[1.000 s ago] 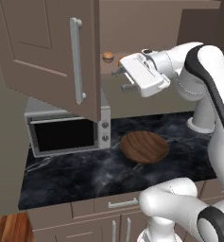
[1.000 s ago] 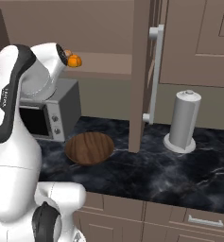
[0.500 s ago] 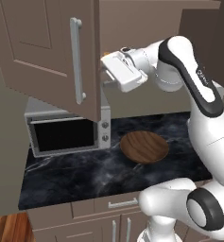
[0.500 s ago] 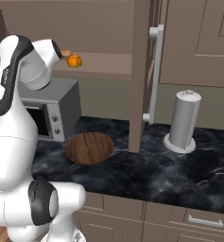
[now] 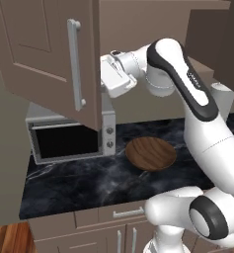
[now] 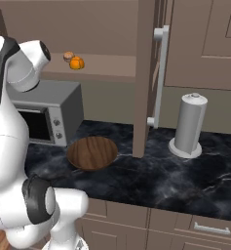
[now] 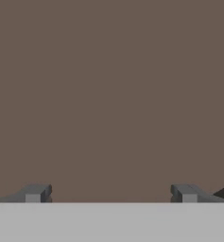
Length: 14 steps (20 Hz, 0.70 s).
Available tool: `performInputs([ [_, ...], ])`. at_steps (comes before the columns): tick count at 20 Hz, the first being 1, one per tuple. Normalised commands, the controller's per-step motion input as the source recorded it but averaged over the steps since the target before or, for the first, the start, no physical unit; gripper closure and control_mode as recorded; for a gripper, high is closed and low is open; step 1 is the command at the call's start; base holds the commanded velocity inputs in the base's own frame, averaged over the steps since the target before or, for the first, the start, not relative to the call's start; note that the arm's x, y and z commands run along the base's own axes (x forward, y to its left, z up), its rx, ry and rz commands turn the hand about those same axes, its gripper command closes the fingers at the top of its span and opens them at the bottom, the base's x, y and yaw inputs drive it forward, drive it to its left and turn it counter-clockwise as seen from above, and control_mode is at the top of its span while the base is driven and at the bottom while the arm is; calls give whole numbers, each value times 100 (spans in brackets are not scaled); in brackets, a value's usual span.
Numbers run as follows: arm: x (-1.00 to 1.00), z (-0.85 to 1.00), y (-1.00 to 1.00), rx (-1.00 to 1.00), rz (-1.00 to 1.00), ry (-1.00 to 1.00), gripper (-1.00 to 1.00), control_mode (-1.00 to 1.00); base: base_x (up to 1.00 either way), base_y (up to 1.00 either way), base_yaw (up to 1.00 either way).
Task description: Open the cabinet. Pick the orange and tangerine from the cabinet and place them into the bowl. Then close the cabinet.
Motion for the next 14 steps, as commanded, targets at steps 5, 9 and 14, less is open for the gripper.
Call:
performInputs([
  [5, 0, 0, 28, 0, 0, 0, -100, -100, 0, 0, 0],
  [9, 0, 0, 25, 0, 0, 0, -100, -100, 0, 0, 0],
  [14, -2, 0, 24, 0, 0, 0, -100, -100, 0, 0, 0],
])
